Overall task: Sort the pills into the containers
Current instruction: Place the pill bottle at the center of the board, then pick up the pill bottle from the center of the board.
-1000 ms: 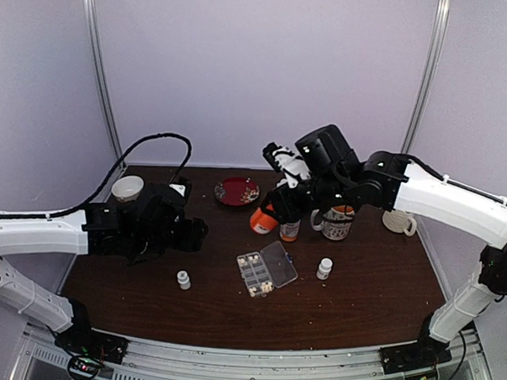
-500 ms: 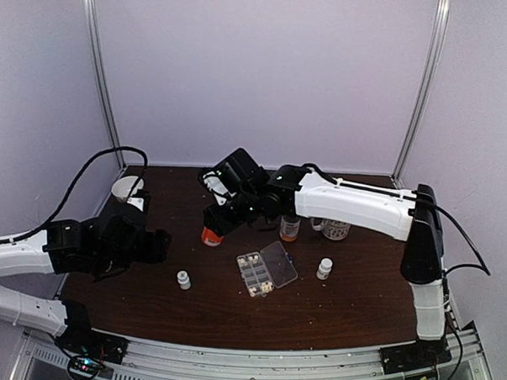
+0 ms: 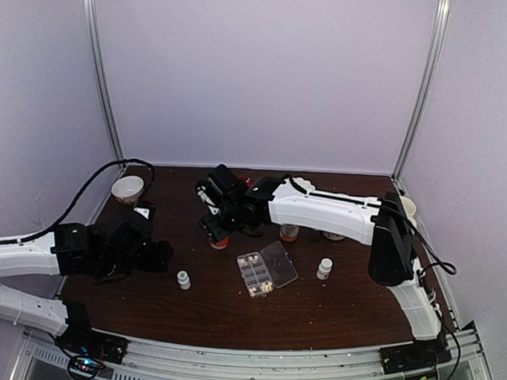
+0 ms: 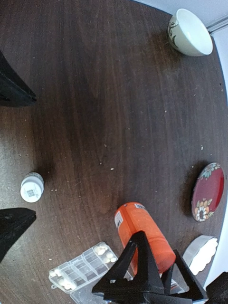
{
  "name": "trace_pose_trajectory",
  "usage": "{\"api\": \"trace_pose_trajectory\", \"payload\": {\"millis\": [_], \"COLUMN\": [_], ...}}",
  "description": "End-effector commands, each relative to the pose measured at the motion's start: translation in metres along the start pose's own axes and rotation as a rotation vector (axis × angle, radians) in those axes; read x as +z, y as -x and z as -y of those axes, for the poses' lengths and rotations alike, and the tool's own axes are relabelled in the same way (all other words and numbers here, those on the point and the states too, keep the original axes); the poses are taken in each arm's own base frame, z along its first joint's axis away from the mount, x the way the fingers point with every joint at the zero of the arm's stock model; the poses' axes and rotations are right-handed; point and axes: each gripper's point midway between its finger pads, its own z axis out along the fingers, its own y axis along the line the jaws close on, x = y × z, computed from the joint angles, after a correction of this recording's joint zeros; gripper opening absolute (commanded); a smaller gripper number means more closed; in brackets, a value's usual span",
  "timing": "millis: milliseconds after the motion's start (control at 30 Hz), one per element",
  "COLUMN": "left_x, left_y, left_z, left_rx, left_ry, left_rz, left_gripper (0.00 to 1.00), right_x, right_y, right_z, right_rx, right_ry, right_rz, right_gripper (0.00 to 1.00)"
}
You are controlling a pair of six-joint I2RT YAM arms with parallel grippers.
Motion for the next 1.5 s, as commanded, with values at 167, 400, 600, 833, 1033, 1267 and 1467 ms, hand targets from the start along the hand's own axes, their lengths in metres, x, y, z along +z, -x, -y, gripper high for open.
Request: {"api": "trace_pose_trajectory", "payload": {"millis": [167, 400, 600, 833, 1033, 1267, 1467], "left_x": [0.018, 0.024, 0.031, 0.045, 0.054, 0.058, 0.061], "left_y": [-0.024, -0.027, -0.038, -0.049, -0.056, -0.064, -0.066], "left_z": [0.018, 0.026, 0.028, 0.044, 0.047, 0.047, 0.051], "left_rx": [-0.038, 0.006, 0.050, 0.085, 0.086, 0.087, 0.111], "left_ry": [-0.063, -0.070, -0.048, -0.051, -0.015, -0.002, -0.010], "left_rz": [-0.103, -0.139, -0.202, -0.257, -0.303, -0.334, -0.354], "left_gripper": [0.76, 0.77, 0.77, 0.79, 0.56, 0.54, 0.40], "right_x": [-0.004, -0.053, -0.112, -0.153, -0.165, -0.166, -0.165], "right_y": [0.010, 0.037, 0.049, 0.028, -0.002, -0.025, -0.030], "right_z": [0.003, 0.008, 0.017, 0.034, 0.043, 0.047, 0.046], "right_rx": [-0.041, -0.038, -0.019, 0.006, 0.032, 0.052, 0.063], "right_ry": [-0.016, 0.026, 0.070, 0.068, 0.076, 0.075, 0.084], "right_rz": [0.013, 0.094, 0.192, 0.237, 0.238, 0.217, 0.209], "right_gripper": [1.00, 1.00, 1.00, 0.99, 0.97, 0.96, 0.95]}}
